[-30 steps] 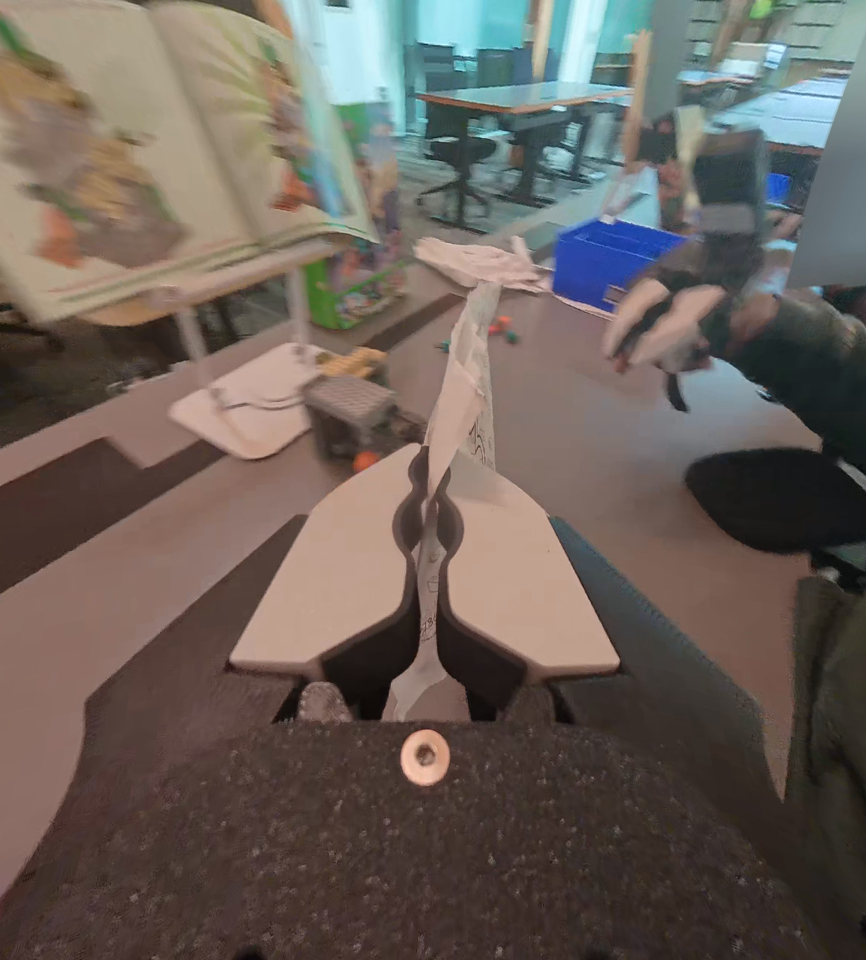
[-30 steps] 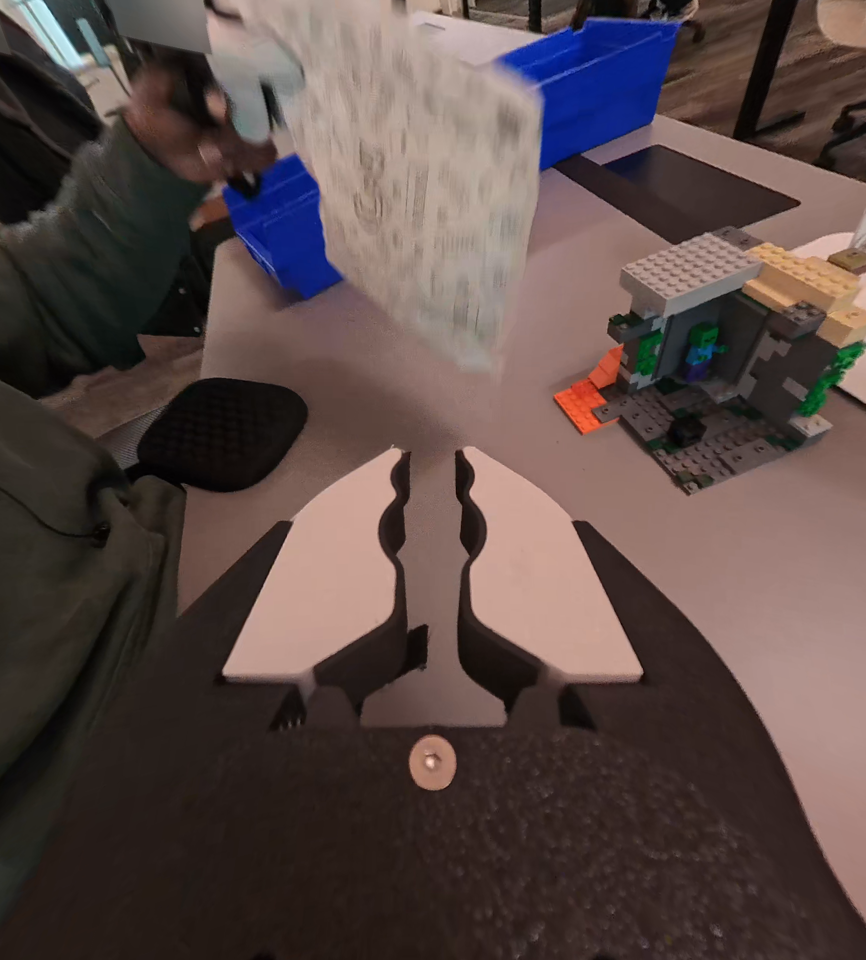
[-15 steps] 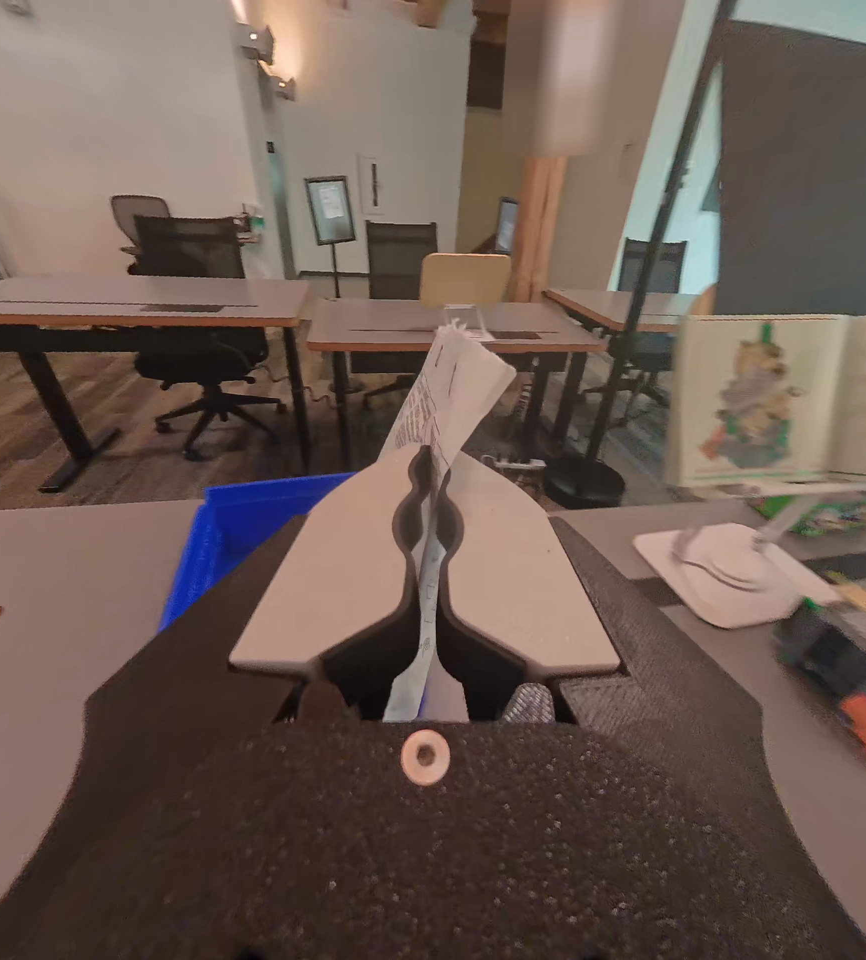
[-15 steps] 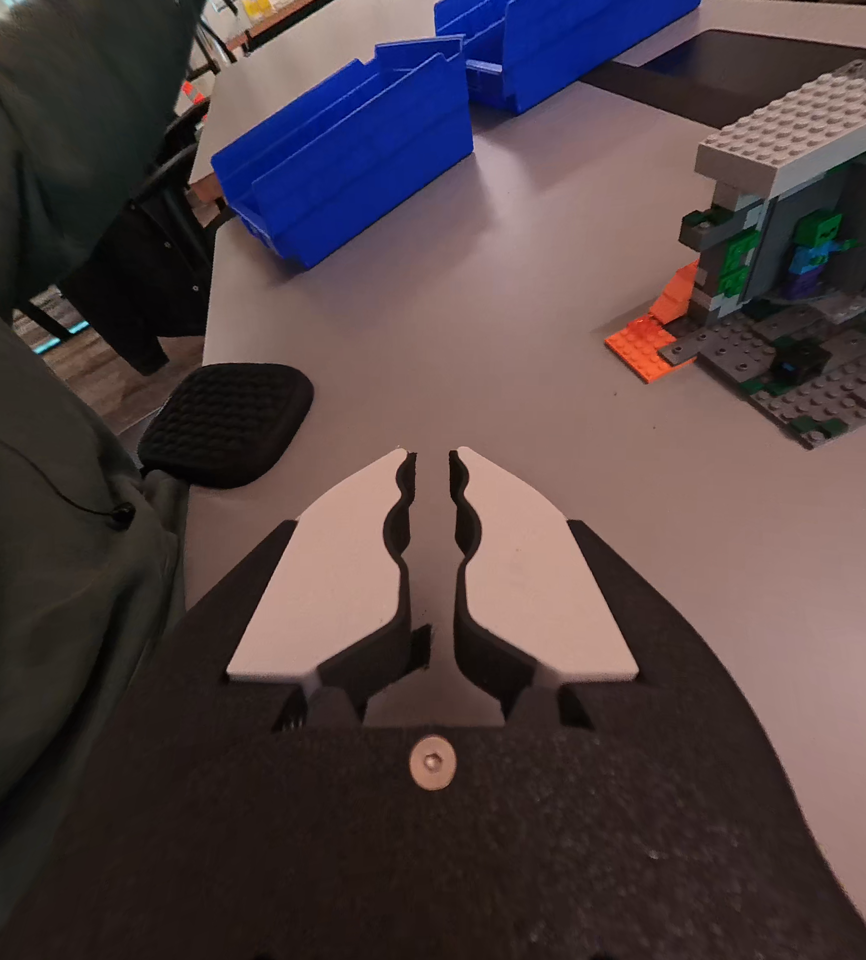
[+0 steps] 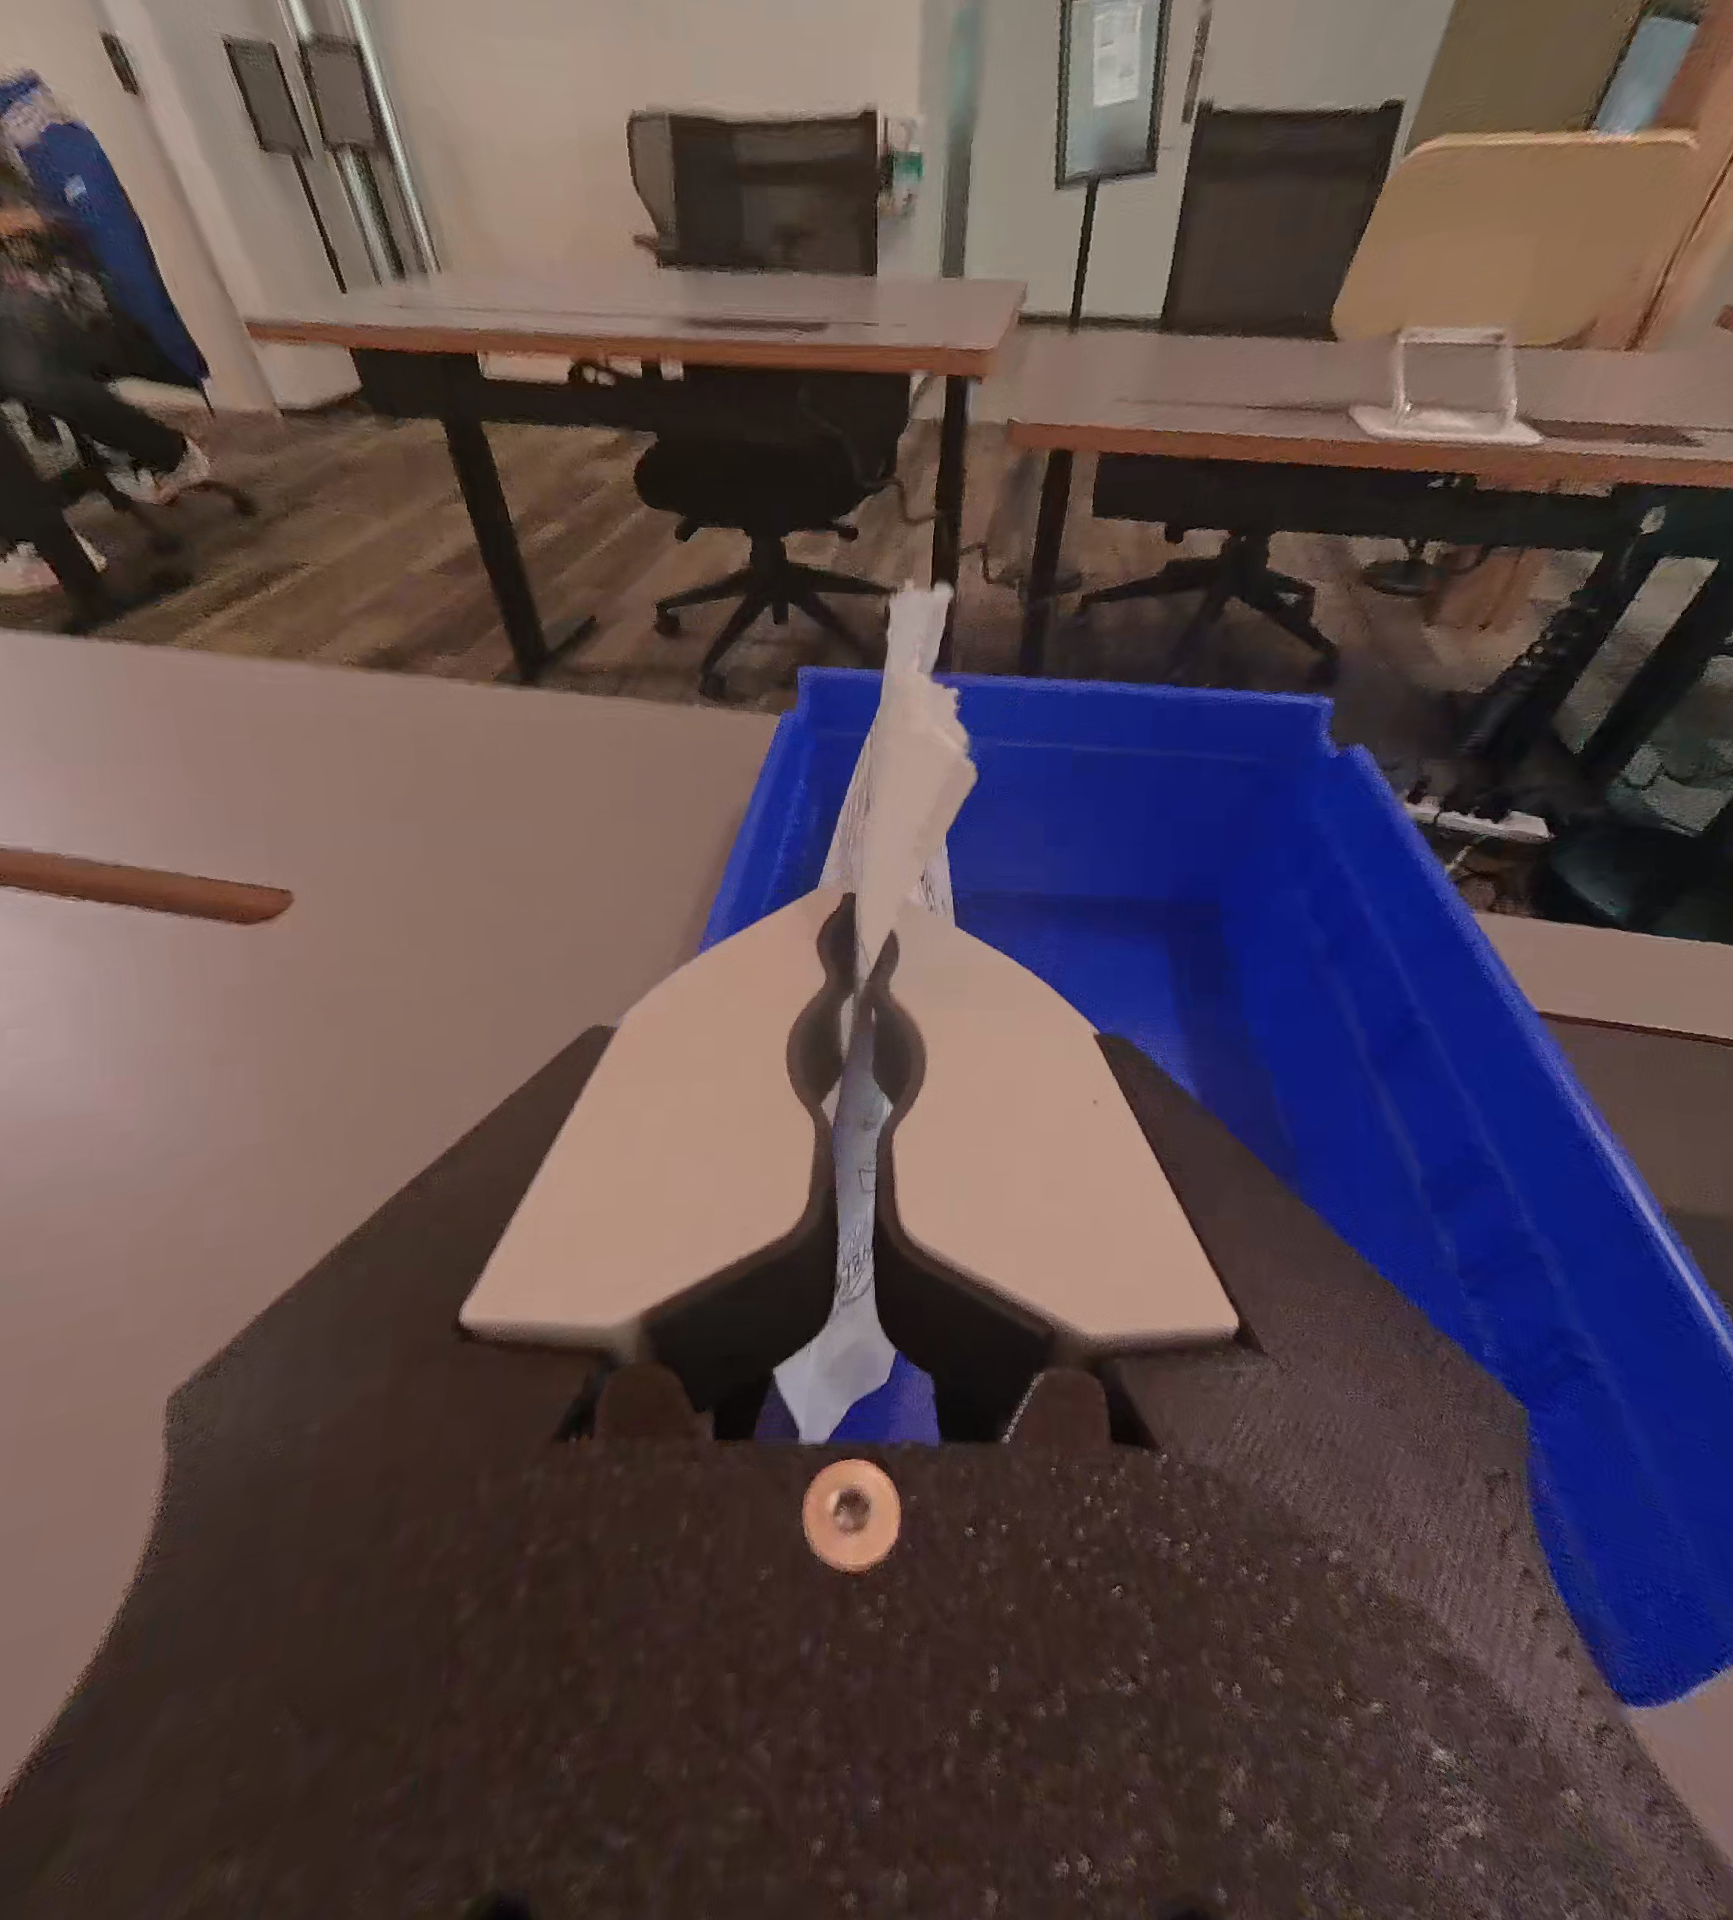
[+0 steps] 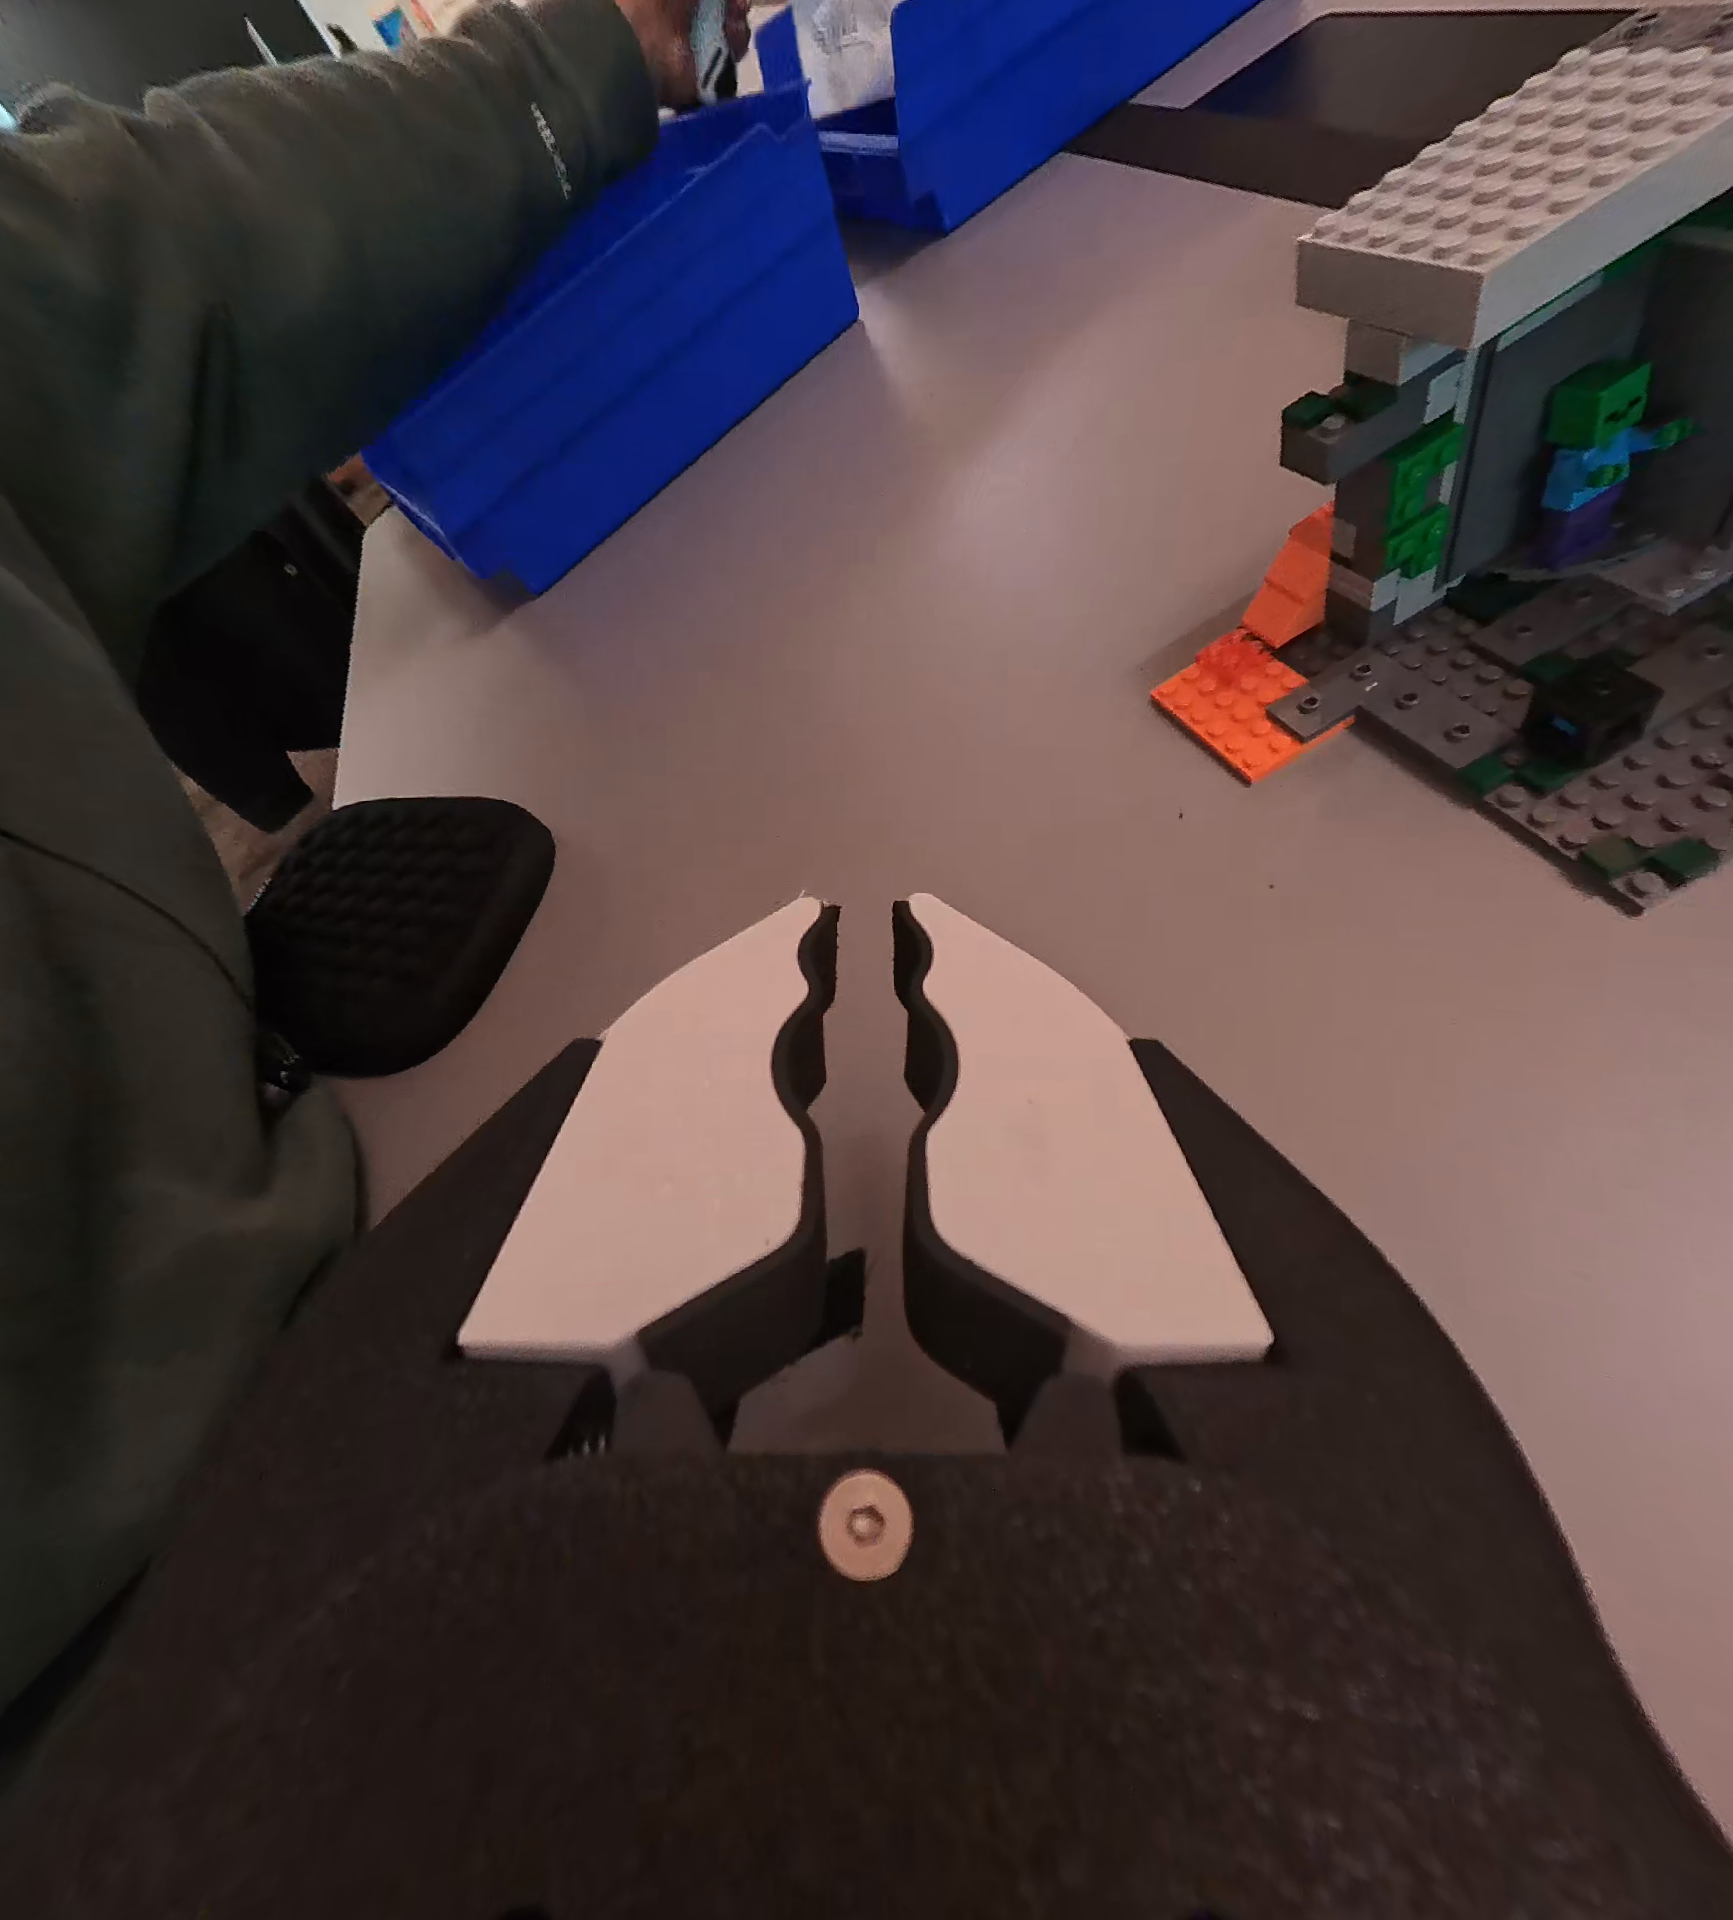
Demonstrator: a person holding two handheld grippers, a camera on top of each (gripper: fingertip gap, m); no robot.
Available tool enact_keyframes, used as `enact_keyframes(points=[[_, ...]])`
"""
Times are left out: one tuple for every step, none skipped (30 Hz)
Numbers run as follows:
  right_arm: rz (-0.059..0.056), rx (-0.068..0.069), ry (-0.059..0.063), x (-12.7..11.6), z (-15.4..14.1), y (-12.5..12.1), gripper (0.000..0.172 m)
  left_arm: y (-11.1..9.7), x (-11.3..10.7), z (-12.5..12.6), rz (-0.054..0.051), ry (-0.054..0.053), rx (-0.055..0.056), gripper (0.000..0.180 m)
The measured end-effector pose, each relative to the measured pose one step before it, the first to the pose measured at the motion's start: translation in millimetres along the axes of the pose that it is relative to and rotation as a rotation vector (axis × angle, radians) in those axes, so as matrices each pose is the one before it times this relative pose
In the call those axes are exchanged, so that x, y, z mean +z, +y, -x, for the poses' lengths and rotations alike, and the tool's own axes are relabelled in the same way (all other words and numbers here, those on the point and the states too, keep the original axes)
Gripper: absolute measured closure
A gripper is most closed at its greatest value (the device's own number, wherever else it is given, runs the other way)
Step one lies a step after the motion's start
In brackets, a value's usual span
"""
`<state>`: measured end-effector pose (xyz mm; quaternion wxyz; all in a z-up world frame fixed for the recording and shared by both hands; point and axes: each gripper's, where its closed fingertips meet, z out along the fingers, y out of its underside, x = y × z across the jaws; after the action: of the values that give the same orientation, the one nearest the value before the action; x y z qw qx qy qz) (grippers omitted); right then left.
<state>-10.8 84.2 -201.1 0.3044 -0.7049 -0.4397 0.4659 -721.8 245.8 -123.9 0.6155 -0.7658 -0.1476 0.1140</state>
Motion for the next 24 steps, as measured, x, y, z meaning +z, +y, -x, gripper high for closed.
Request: enact_keyframes(points=[[0.0078,-0.0081,-0.0010,1.51,0.26,0.52,0.162,3.73,0.49,2.54,0.0205,-0.0084,-0.0092,0.180],[0.0047,-0.0059,-0.0030,1.62,0.38,0.25,0.162,4.11,0.17,3.39,0.0227,-0.0152,0.0009,0.180],[0.0013,-0.0037,-0.0040,1.72,0.50,-0.08,0.162,4.15,-0.06,2.81,0.0247,-0.0136,0.0064,0.180],[0.0001,-0.0019,-0.0051,1.47,0.66,-0.01,0.162,2.46,-0.41,1.22,0.0159,-0.0057,0.0119,0.180],[0.0006,-0.0015,-0.0036,1.31,0.61,0.04,0.162,0.65,-0.65,0.39,0.0073,-0.0038,0.0135,0.179],[0.0023,-0.0027,-0.0003,0.97,0.35,0.37,0.162,1.70,-0.02,1.09,0.0214,-0.0083,0.0123,0.177],[0.0031,-0.0039,0.0037,0.43,0.17,0.52,0.162,2.64,0.37,0.81,0.0321,-0.0036,0.0111,0.173],[0.0043,-0.0061,0.0059,-0.15,0.33,0.79,0.162,2.32,0.27,2.24,0.0316,-0.0105,0.0122,0.170],[0.0045,-0.0080,0.0092,-0.67,0.18,0.86,0.162,1.40,-0.20,4.02,0.0276,-0.0191,0.0132,0.167],[0.0050,-0.0085,0.0119,-1.13,-0.05,1.06,0.162,0.53,-0.58,4.22,0.0228,-0.0186,0.0128,0.166],[0.0044,-0.0102,0.0159,-1.48,-0.68,1.14,0.162,-0.24,-0.87,4.33,0.0177,-0.0196,0.0177,0.167],[0.0025,-0.0146,0.0218,-1.73,-1.33,1.09,0.162,-1.03,-1.04,5.09,0.0091,-0.0260,0.0200,0.168],[0.0024,-0.0167,0.0238,-1.98,-1.43,1.25,0.162,-0.75,-0.93,4.82,0.0075,-0.0217,0.0148,0.168],[0.0030,-0.0136,0.0197,-1.88,-0.93,1.36,0.162,0.42,-0.22,2.90,0.0138,-0.0076,0.0071,0.168],[0.0016,-0.0077,0.0118,-1.86,-0.14,1.46,0.162,0.91,0.02,2.41,0.0150,-0.0057,0.0011,0.167],[-0.0016,-0.0014,0.0070,-1.89,0.25,1.09,0.162,0.05,-0.34,2.13,0.0081,-0.0076,0.0044,0.167],[-0.0056,0.0022,0.0063,-1.85,0.16,0.81,0.162,-0.43,-0.44,1.80,0.0025,-0.0085,0.0069,0.167],[-0.0071,0.0045,0.0054,-1.92,-0.06,0.67,0.162,-0.20,-0.29,1.39,0.0037,-0.0071,0.0056,0.168],[-0.0069,0.0063,0.0048,-2.00,-0.18,0.62,0.162,-0.59,-0.50,-0.05,0.0017,0.0005,0.0044,0.168],[-0.0068,0.0060,0.0052,-2.14,-0.38,0.54,0.162,-1.33,-1.21,0.45,-0.0024,-0.0037,0.0071,0.168],[-0.0066,0.0043,0.0054,-2.20,-0.44,0.24,0.162,-1.61,-1.57,1.26,-0.0038,-0.0080,0.0098,0.167],[-0.0062,0.0032,0.0047,-2.20,-0.39,0.16,0.162,-1.24,-1.84,0.90,-0.0014,-0.0031,0.0075,0.167],[-0.0051,0.0025,0.0033,-2.17,-0.27,0.01,0.162,-1.41,-2.50,1.59,-0.0016,-0.0044,0.0056,0.167],[-0.0043,0.0007,0.0028,-2.20,-0.19,0.01,0.162,-2.06,-3.42,1.95,-0.0058,-0.0050,0.0067,0.166]])
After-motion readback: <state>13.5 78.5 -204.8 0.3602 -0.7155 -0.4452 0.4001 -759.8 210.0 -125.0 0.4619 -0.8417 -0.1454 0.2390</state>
